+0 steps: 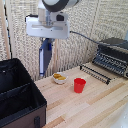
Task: Please shift your gripper toward the book. Carefully hold the book with your gripper. Gently transport the book using your gripper to the caddy's front section. Safely let the book go into the caddy's front area.
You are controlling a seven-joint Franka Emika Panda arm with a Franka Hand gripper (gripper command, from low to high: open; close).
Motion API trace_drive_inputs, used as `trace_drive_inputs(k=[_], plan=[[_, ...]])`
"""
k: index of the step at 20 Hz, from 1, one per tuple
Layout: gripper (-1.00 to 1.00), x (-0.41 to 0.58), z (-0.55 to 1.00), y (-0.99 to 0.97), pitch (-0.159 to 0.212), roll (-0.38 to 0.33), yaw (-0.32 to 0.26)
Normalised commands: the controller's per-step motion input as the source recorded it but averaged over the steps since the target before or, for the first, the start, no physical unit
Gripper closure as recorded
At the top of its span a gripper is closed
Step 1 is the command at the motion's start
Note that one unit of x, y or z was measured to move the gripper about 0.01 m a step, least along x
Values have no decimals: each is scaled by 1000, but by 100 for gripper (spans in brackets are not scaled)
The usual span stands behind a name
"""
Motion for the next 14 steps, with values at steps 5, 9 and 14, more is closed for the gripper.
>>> trace_drive_inputs(k=[5,9,14], plan=[[100,-1,173,631,-3,-2,-194],[100,-53,338,446,-6,0,-238],[100,-116,434,363,0,0,-227]])
